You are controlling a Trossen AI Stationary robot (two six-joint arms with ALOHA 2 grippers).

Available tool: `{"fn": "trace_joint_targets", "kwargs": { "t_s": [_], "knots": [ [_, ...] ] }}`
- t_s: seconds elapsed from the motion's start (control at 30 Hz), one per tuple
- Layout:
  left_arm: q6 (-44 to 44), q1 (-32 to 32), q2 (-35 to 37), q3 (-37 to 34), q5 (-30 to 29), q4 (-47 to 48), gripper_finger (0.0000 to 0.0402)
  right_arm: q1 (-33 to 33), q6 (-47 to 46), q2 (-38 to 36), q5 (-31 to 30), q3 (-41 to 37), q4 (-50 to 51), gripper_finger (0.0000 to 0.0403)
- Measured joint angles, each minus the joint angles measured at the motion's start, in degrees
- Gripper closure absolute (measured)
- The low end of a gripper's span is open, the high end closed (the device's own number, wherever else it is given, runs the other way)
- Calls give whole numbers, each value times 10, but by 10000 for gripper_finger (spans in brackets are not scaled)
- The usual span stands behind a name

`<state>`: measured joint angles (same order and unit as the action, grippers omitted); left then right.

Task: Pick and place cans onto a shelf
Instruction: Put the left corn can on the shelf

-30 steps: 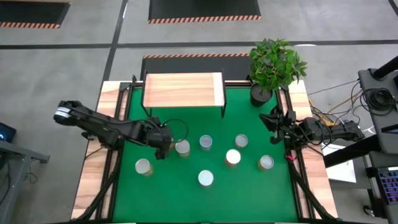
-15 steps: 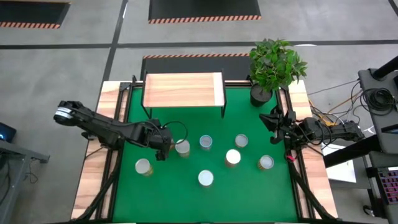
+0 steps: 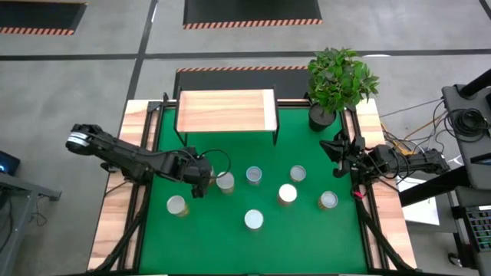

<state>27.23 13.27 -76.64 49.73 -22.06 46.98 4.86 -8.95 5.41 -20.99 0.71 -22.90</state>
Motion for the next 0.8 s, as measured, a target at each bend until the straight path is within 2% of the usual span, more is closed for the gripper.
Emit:
{"fn": "trace_joint_targets", "kwargs": {
  "t_s": [0.13, 0.27, 0.4, 0.5, 0.57, 0.67, 0.73, 0.8],
  "knots": [
    [-21, 0, 1, 32, 5, 37, 99, 0, 0, 0, 0, 0, 0, 385],
    [-66, 0, 6, 106, 5, 123, 99, 0, 0, 0, 0, 0, 1, 385],
    [-158, -1, 7, 198, -1, 195, 99, 0, 0, 0, 0, 0, 1, 385],
    [-234, -13, 7, 269, -42, 234, 99, 0, 0, 0, 0, 0, 1, 385],
    [-271, -32, 7, 317, -75, 253, 99, 0, 0, 0, 0, 0, 1, 385],
    [-308, -79, 7, 379, -87, 260, 99, 0, 0, 0, 0, 0, 1, 385],
    [-325, -123, 7, 408, -74, 260, 99, 0, 0, 0, 0, 0, 1, 385],
    [-350, -172, 7, 424, -33, 260, 99, 0, 0, 0, 0, 0, 1, 385]
  ]
}}
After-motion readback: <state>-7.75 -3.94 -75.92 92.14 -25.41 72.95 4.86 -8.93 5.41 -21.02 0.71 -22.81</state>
